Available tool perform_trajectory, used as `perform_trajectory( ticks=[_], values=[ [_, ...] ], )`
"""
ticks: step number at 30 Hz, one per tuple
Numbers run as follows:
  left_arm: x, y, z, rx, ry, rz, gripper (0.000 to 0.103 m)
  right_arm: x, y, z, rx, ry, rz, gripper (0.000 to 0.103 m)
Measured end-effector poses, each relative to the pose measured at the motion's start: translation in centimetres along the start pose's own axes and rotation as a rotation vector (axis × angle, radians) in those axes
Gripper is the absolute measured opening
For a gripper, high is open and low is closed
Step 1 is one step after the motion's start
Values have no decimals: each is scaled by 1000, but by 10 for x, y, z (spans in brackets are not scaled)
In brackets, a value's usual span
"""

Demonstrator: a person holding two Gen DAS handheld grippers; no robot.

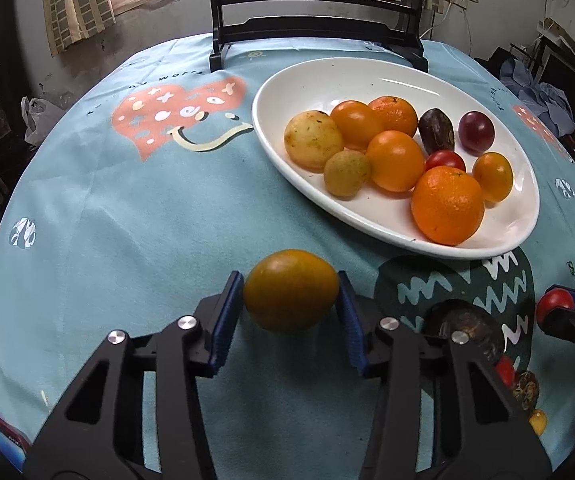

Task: Organize fruits
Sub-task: 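Grasp the large olive-yellow fruit with the left tool while the right tool grasps a red tomato, then carry both fruits onto the white plate and open both tools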

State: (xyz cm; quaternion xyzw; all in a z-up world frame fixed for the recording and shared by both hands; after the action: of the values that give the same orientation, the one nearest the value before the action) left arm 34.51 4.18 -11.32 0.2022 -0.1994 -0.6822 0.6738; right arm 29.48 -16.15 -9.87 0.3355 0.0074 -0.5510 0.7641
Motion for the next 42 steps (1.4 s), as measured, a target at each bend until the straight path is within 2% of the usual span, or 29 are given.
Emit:
perform_trajectory(
  ticks=[4, 12, 17, 21, 25, 31, 35, 42],
  values=[
    [2, 0, 1, 6, 9, -10, 43, 5, -1, 1, 16, -21, -3, 29],
    [1, -3, 18, 42, -6, 9, 43, 2, -1, 13, 86, -4, 6, 29],
    [4, -11, 43, 87, -54, 19, 43, -12, -5, 20, 127, 10, 47, 29],
    [10, -13, 59, 129, -107, 23, 43, -26, -2, 31, 205, -25, 99, 29],
    [17, 9, 70, 175, -156, 36, 43, -33, 16, 34, 271, -77, 134, 29],
    [32, 61, 59, 216, -137, 24, 43, -14, 65, 19, 327, -153, 93, 29],
    [35, 82, 40, 198, -126, 27, 43, 1, 91, 5, 319, -170, 63, 29],
    [31, 96, 9, 145, -97, 23, 43, 16, 111, -22, 274, -173, 59, 29]
  ],
)
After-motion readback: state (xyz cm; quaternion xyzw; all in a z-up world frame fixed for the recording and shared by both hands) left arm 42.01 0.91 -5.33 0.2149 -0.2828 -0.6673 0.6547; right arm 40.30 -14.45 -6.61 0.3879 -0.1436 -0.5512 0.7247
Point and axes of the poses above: each gripper's, at about its wrist camera, not at the fingertips, and z roughly against the way its jaws point, x to its right, y to its top, the point moved 5 cm from there along -z, roughly the way its jaws point, and after that the axes turned 3 degrees about -x, right-handed, at the moved point
